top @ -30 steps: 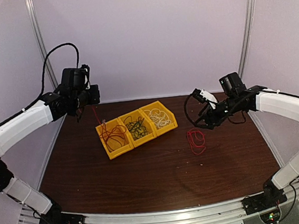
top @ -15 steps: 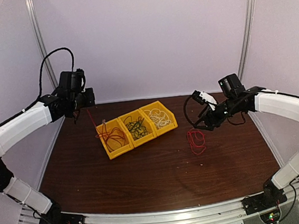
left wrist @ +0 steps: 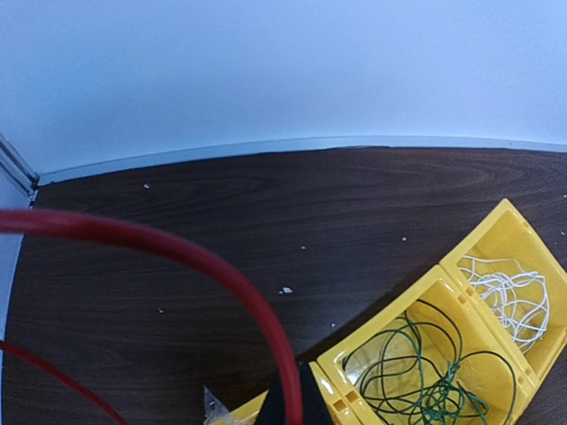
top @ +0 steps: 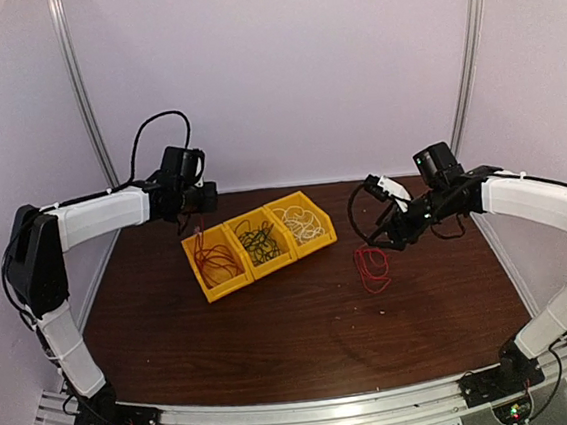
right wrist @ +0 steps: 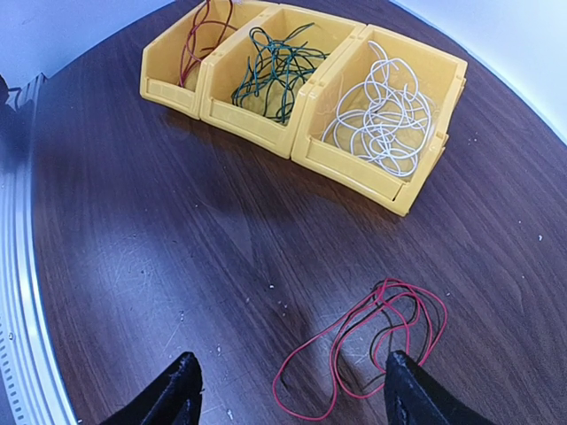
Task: Untangle the cables
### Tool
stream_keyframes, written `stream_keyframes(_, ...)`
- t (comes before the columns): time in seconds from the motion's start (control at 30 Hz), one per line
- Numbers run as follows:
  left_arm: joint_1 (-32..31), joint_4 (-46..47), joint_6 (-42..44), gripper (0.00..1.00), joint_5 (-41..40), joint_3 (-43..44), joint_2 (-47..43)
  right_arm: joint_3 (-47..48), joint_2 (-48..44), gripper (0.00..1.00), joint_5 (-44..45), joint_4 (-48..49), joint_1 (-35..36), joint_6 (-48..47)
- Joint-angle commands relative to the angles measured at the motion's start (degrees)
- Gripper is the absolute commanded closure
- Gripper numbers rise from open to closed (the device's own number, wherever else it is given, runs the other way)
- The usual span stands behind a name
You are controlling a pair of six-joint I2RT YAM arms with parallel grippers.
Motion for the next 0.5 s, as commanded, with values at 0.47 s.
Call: stream_keyframes(0.47,-0.5,26.3,-11.3,1.00,28.1,-20.0,-2.2,-0.7,2.7,0.28,-1.3,-0.2,-0.2,-1.4)
